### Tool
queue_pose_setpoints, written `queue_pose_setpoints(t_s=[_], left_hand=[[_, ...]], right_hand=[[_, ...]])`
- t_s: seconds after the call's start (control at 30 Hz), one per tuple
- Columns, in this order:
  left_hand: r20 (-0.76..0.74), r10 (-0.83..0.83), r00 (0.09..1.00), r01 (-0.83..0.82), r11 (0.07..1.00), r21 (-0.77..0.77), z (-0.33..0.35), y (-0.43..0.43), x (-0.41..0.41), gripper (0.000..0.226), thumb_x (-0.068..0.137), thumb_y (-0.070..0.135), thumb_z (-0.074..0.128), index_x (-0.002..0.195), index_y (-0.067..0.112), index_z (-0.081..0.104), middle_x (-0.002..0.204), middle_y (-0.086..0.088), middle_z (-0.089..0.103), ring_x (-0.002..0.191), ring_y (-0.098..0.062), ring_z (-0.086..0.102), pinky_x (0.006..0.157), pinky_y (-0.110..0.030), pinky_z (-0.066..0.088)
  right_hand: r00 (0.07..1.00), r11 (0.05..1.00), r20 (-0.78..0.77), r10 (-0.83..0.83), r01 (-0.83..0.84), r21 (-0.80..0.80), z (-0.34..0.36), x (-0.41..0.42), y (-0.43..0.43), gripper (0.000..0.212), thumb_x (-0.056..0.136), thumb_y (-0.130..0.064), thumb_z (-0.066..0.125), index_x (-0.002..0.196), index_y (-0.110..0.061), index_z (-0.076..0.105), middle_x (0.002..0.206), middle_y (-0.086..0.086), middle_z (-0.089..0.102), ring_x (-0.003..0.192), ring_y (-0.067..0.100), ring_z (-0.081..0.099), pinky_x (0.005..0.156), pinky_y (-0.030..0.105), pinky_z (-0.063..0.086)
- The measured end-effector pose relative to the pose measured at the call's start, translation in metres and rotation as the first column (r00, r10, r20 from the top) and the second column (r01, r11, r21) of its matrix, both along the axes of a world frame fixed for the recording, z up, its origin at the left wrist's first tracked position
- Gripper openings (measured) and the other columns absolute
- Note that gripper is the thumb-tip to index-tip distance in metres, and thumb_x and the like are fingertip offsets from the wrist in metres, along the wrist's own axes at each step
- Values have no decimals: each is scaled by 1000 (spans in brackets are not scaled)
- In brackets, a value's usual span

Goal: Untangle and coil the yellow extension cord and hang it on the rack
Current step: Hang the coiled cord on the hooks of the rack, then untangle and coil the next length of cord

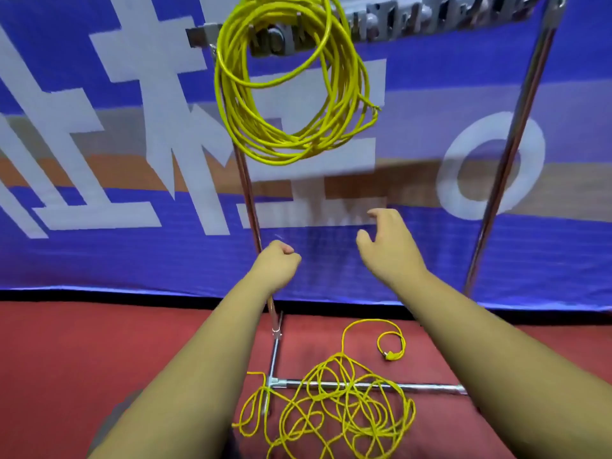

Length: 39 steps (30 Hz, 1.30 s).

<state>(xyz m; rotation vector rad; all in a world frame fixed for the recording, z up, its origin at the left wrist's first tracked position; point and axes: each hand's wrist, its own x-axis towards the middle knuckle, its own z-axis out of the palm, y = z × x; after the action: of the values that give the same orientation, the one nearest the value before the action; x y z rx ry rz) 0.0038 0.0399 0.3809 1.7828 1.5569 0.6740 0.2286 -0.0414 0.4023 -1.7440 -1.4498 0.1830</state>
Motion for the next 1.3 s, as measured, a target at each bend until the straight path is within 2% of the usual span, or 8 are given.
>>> queue_pose_setpoints(t_s=[0.17,0.27,0.47,0.57,0.67,0.87,1.03,1.3], left_hand=[[-80,-209,975,171,924,-342,-114,-17,34,14,85,18,56,77,15,66,75,-12,63,67,-24,61,58,-28,43],[-137,-177,975,113,917,-383,-194,-24,45,25,85,26,52,75,10,68,82,-17,74,77,-34,71,67,-38,56],[-398,-330,856,141,890,-433,-304,-67,55,37,105,8,38,128,-4,64,133,-23,65,125,-38,61,99,-40,49],[-420,-459,783,152,796,-586,-360,-87,55,35,96,23,51,122,7,68,126,-15,69,124,-35,63,104,-41,51],[-363,-443,820,168,791,-588,-405,-111,56,37,88,31,56,121,17,69,120,-5,72,114,-29,67,96,-34,53],[-269,-381,884,232,860,-455,-413,-128,96,22,97,14,54,104,24,73,103,2,75,98,-18,69,76,-19,41],[-214,-363,907,263,884,-388,-417,-108,128,24,95,9,54,109,17,72,114,-3,72,105,-22,67,91,-27,49],[-253,-412,876,357,904,-235,-414,-41,164,34,91,8,58,122,16,70,123,-7,64,114,-26,62,102,-35,46]], right_hand=[[1000,914,-21,7,-14,-406,-126,7,-8,43,96,-23,58,134,-4,64,136,18,58,126,37,60,106,44,48],[998,818,-13,56,-53,-573,-195,11,-19,35,96,-23,61,122,-2,70,128,20,63,122,39,62,104,40,48],[994,577,-31,101,-84,-812,-328,26,-64,29,102,-20,54,112,0,72,117,23,72,112,38,67,86,37,49],[995,418,-24,92,-60,-907,-380,39,-79,36,100,-23,58,131,-8,67,130,19,67,119,34,65,86,28,45],[984,353,-36,173,-96,-930,-402,42,-86,38,105,-22,49,133,-4,66,137,22,66,127,36,62,96,33,48],[992,422,-29,123,-79,-903,-418,55,-78,31,102,-22,51,116,-5,73,125,21,72,120,38,65,93,36,51],[999,499,35,20,20,-867,-419,79,-46,51,105,-35,36,117,-1,73,126,24,71,121,40,64,94,37,48],[999,590,-8,-54,26,-807,-445,108,27,31,98,-16,57,118,-1,73,126,24,70,121,40,65,99,40,50]])
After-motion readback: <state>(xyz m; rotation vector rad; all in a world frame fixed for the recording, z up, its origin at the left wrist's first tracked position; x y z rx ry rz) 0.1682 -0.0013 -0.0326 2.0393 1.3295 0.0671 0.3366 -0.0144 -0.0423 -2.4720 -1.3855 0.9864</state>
